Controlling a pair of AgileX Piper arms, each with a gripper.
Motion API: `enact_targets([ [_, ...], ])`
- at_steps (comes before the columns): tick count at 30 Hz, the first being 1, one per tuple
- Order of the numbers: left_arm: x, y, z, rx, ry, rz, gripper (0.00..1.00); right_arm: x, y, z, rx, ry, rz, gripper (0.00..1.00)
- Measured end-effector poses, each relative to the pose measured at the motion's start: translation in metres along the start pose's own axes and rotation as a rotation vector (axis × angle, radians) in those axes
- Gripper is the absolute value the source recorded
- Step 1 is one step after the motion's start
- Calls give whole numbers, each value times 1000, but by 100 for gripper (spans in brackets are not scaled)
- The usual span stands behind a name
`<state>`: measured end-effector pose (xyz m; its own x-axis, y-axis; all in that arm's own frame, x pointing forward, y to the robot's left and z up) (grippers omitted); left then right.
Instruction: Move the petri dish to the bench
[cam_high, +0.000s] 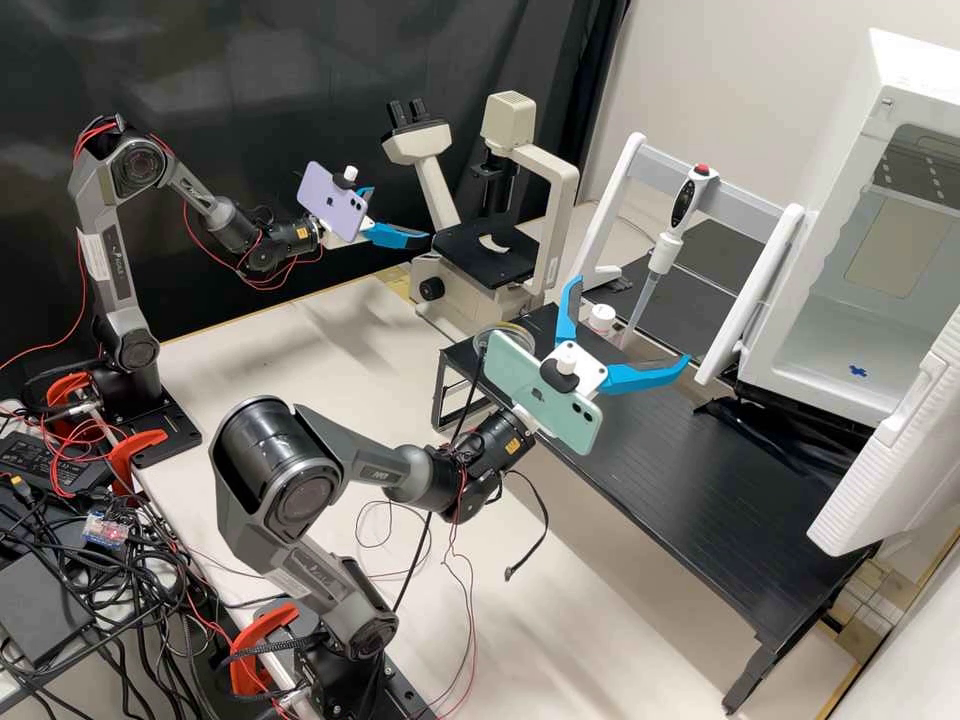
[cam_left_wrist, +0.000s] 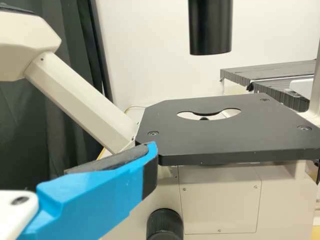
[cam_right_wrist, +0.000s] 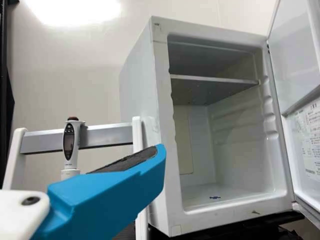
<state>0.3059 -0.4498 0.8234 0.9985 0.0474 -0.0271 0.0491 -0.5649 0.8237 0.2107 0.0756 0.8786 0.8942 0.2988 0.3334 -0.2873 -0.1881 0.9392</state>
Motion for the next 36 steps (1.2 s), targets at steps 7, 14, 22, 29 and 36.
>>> enact_targets([
  [7, 0, 0, 0, 0, 0, 0, 100, 4, -3, -1, -4, -3, -17, 100],
  [14, 0, 0, 0, 0, 0, 0, 100, 5, -5, -2, -17, -10, -22, 100],
  [22, 0, 0, 0, 0, 0, 0, 100, 6, -8, 4, -21, -44, -23, 100],
  [29, 0, 0, 0, 0, 0, 0, 100, 7, -12, 9, -21, -63, -38, 100],
  [36, 0, 0, 0, 0, 0, 0, 100, 7, -14, 12, -36, -73, -46, 100],
])
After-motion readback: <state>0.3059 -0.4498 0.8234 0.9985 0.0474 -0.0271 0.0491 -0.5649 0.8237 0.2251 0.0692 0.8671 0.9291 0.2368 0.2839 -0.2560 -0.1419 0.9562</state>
